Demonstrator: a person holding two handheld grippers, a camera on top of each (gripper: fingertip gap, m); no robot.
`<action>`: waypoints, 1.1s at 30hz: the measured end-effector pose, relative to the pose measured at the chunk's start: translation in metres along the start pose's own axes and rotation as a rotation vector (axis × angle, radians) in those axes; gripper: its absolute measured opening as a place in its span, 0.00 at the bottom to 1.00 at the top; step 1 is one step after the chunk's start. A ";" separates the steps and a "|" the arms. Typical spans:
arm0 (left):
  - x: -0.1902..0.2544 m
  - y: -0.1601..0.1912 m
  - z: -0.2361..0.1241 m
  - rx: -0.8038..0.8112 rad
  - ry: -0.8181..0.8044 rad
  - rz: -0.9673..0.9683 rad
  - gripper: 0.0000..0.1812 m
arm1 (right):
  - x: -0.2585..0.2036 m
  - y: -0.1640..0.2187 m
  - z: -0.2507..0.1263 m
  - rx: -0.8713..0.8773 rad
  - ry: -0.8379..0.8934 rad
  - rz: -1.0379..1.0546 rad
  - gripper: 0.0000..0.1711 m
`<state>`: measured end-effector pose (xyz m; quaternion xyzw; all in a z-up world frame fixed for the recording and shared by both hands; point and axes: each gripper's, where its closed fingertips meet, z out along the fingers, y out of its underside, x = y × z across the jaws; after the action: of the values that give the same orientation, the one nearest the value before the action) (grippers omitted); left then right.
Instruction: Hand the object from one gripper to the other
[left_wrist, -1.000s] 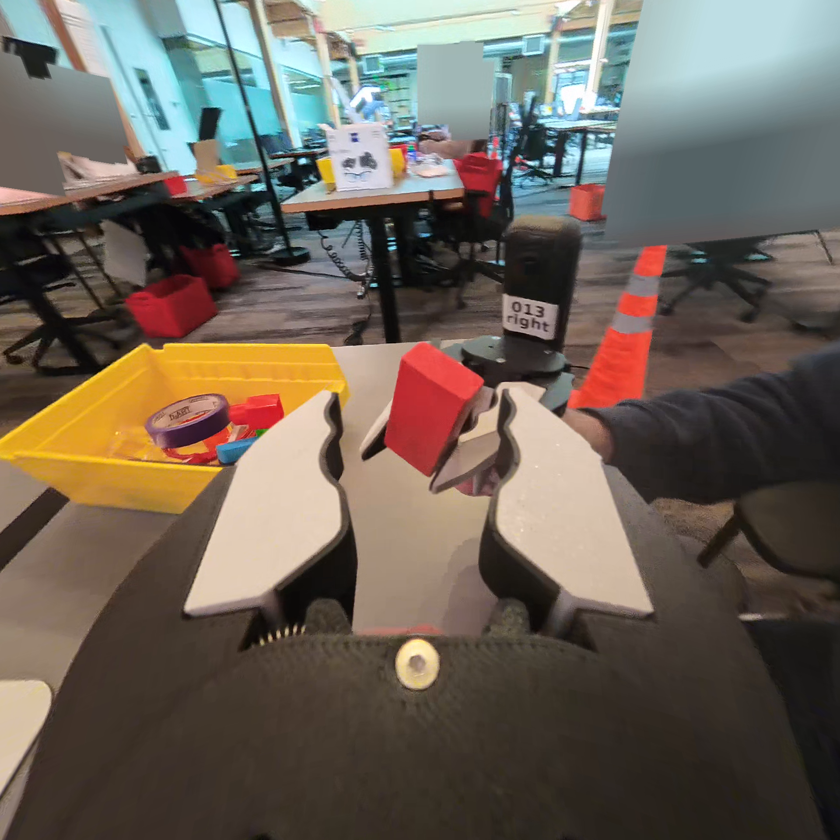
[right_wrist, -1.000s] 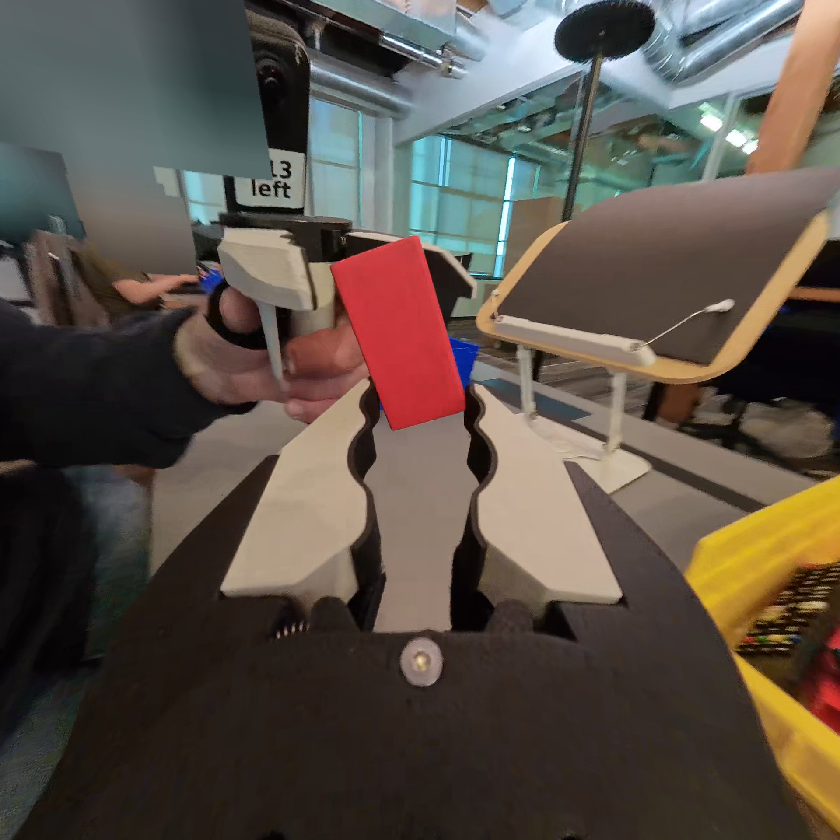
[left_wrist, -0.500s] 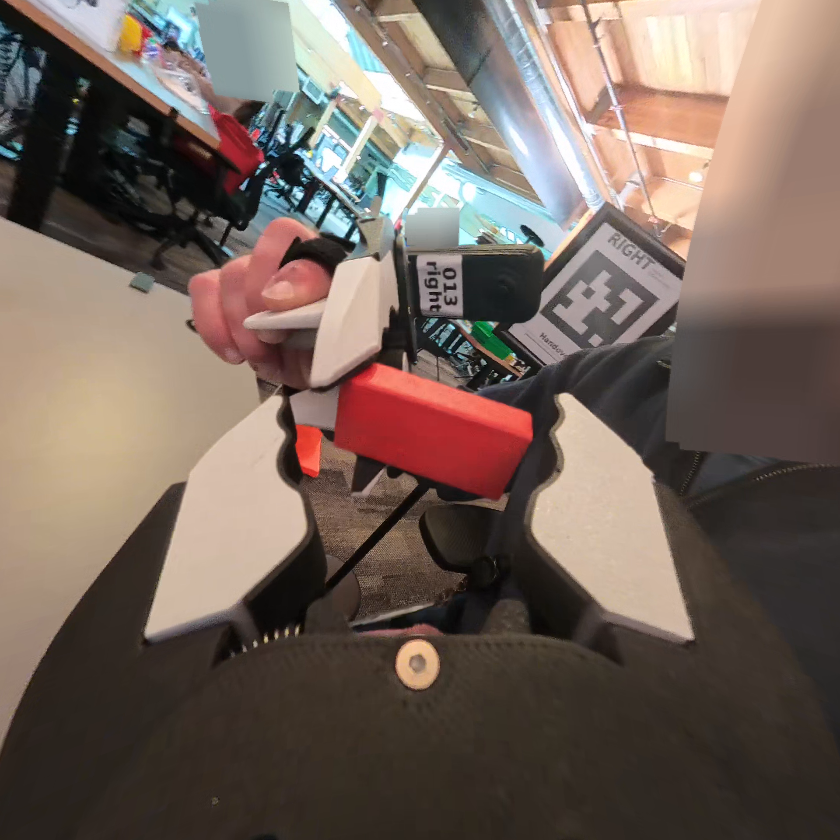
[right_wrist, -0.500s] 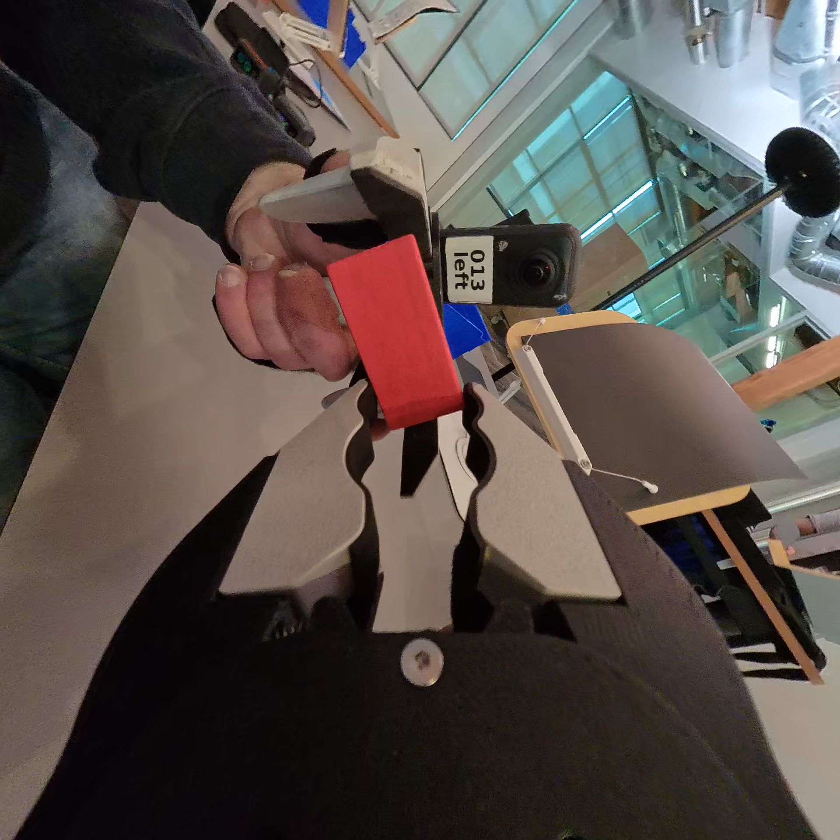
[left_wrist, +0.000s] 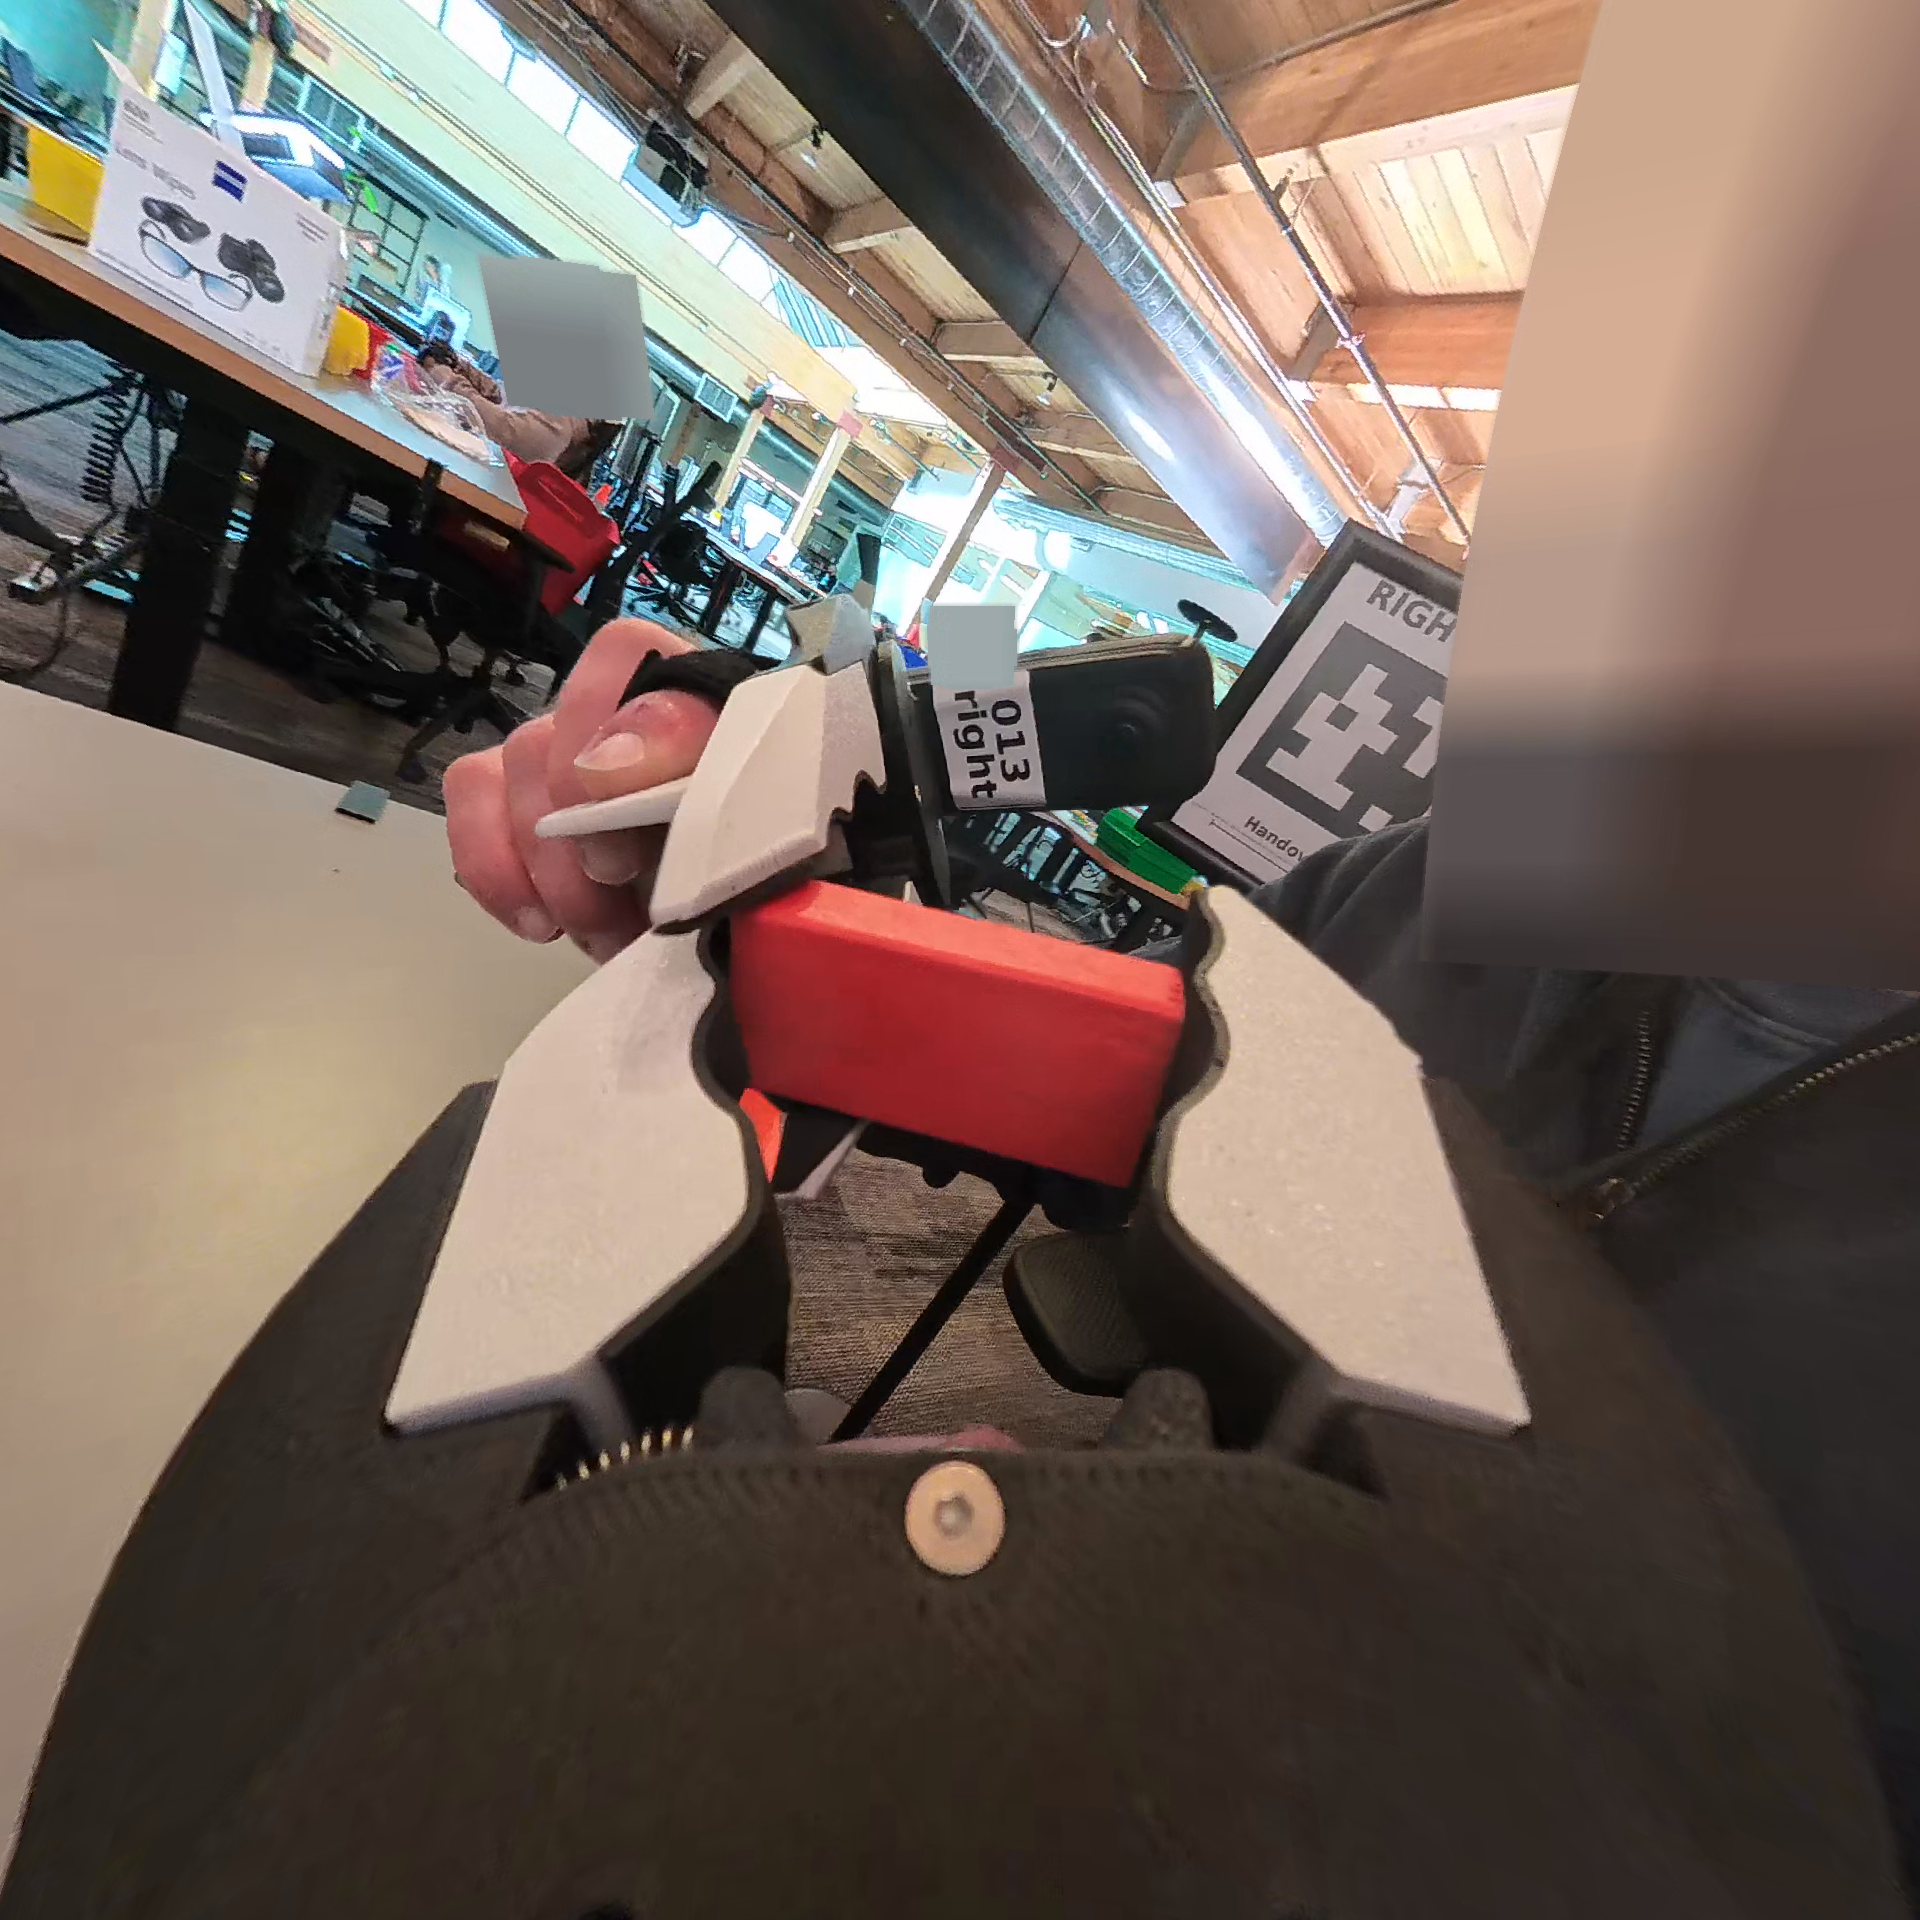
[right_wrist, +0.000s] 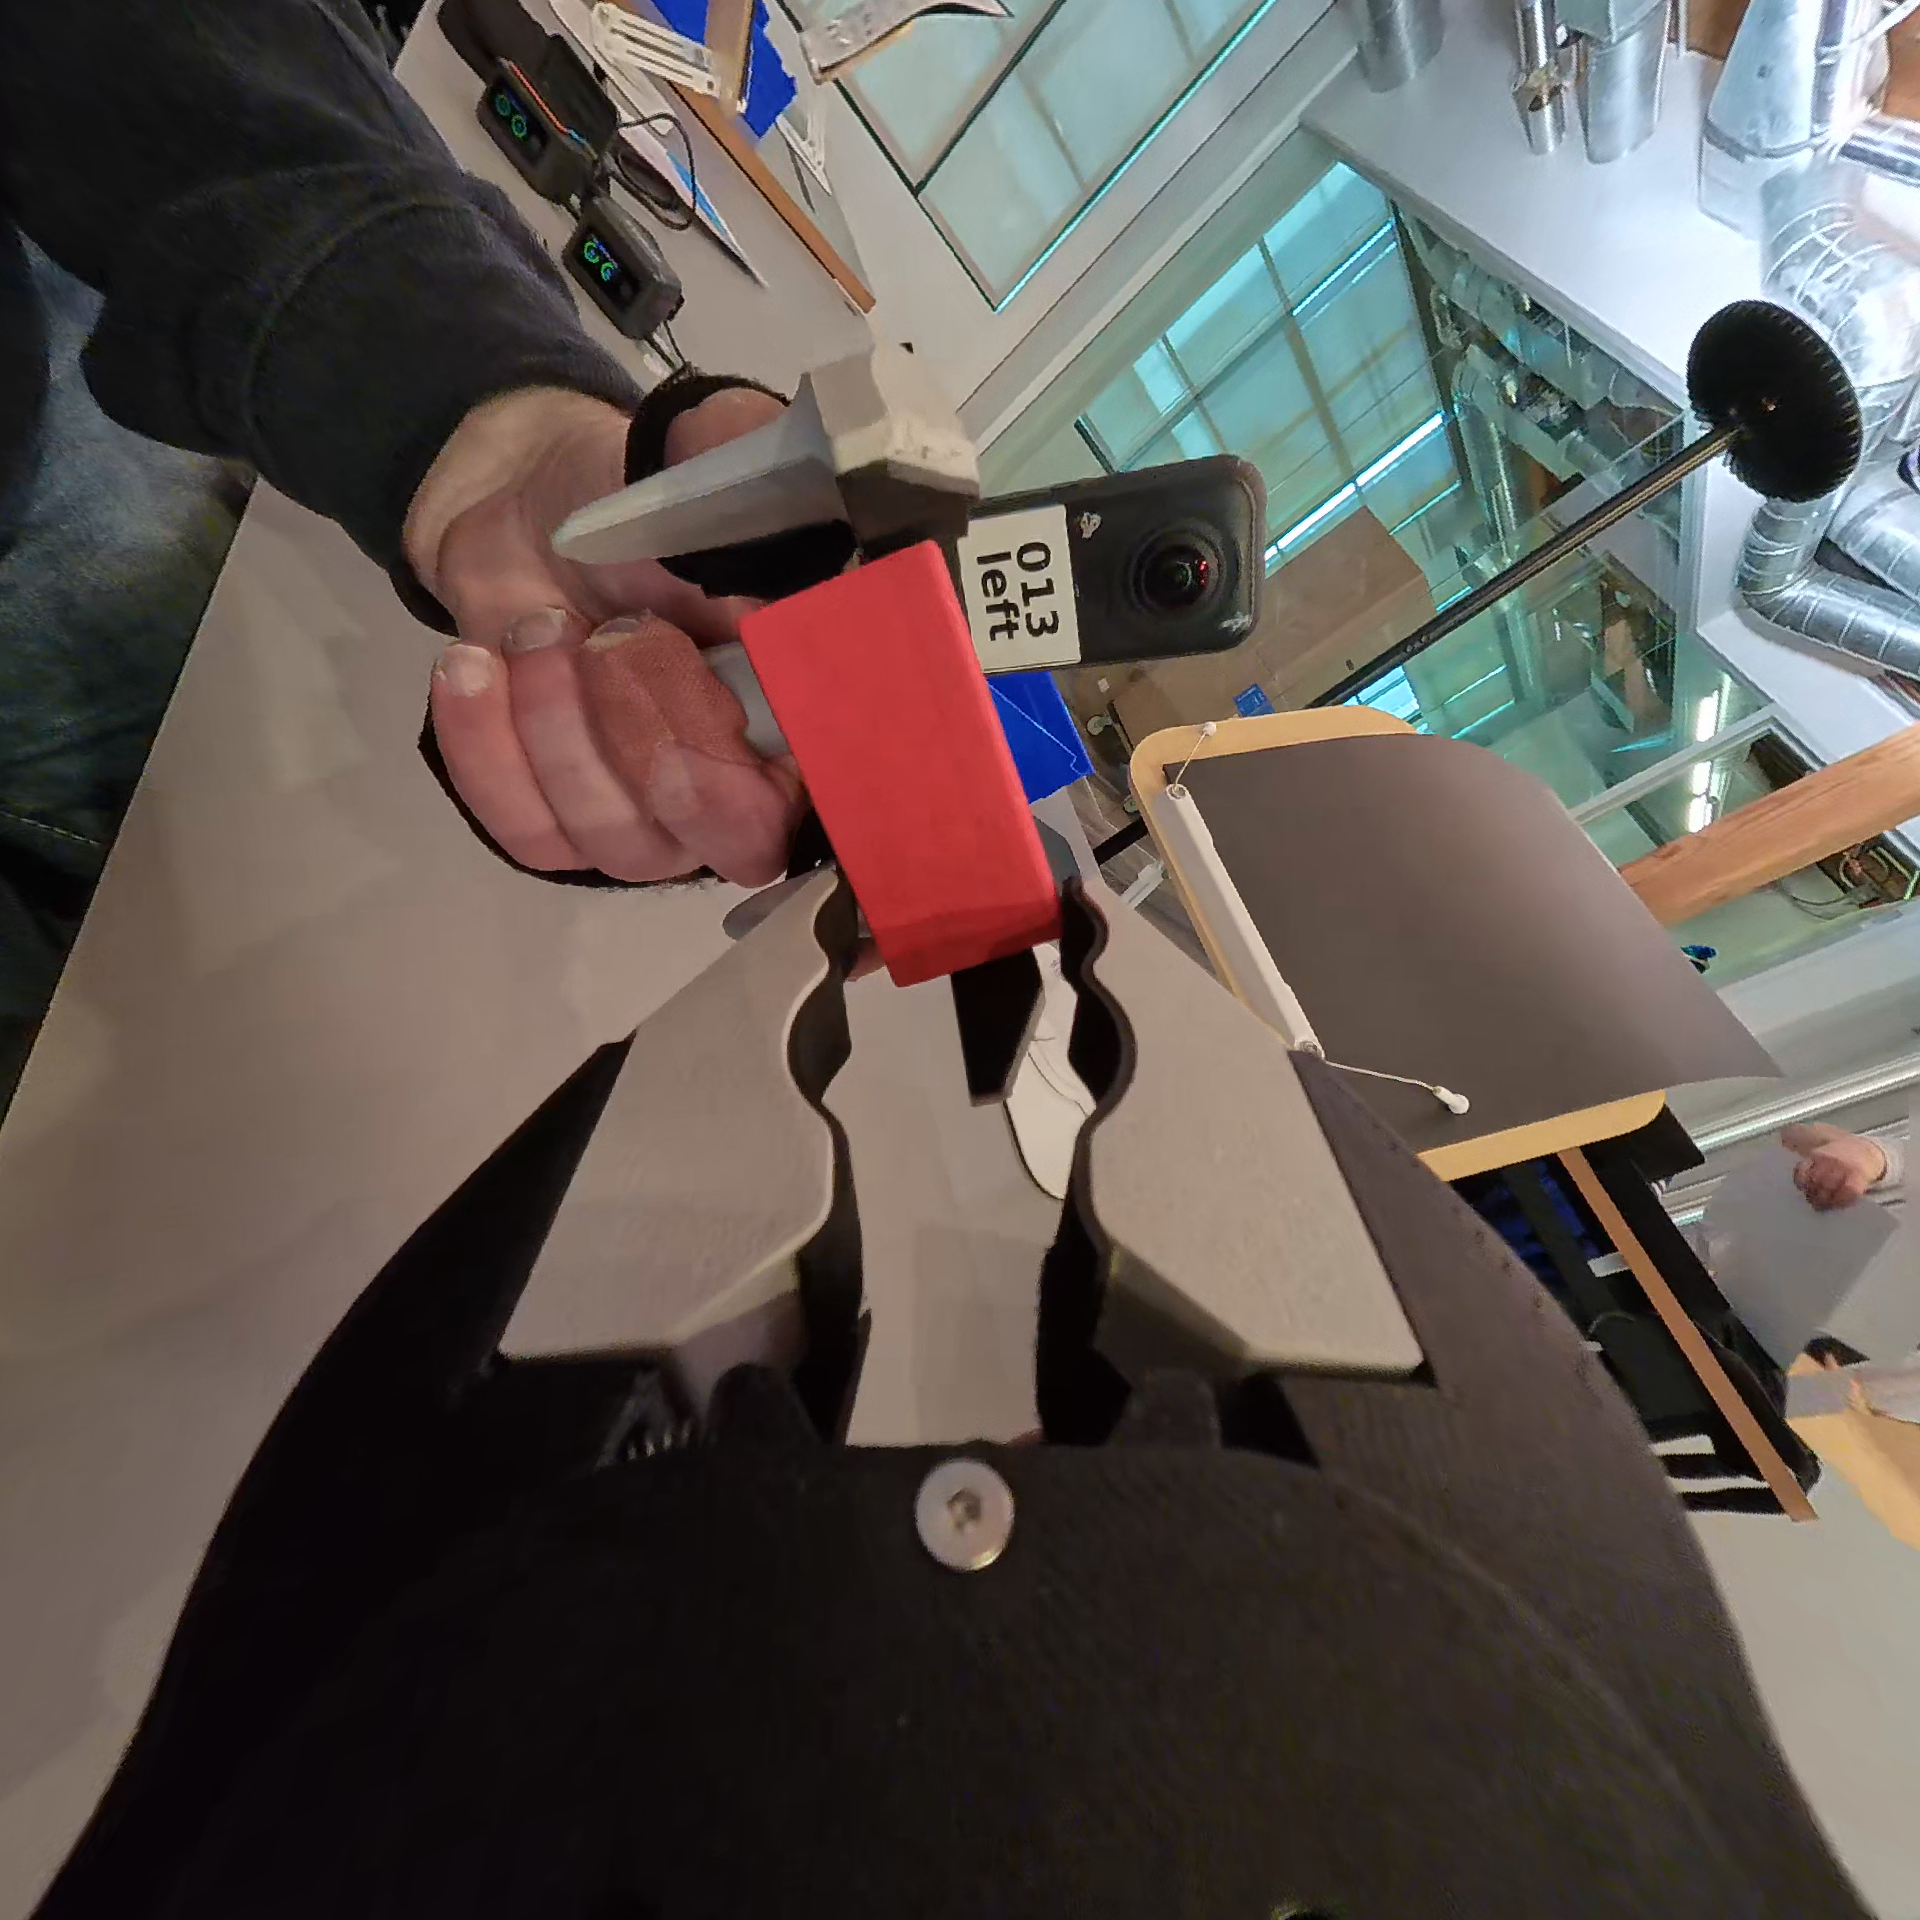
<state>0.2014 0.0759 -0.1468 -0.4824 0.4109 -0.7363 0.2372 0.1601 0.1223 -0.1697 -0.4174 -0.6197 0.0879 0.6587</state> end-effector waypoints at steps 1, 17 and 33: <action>0.001 0.000 0.000 -0.003 0.001 0.007 0.44 | 0.000 -0.001 0.000 0.000 0.001 -0.005 0.22; -0.035 -0.029 -0.028 -0.207 -0.495 0.722 0.44 | 0.017 0.013 -0.026 0.141 -0.067 0.784 0.36; -0.033 -0.015 -0.001 -0.456 -0.598 1.396 0.44 | 0.023 -0.030 -0.013 0.544 -0.419 1.332 0.18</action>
<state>0.2154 0.1091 -0.1520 -0.3272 0.6780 -0.1543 0.6399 0.1643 0.1114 -0.1313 -0.5012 -0.3047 0.6959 0.4144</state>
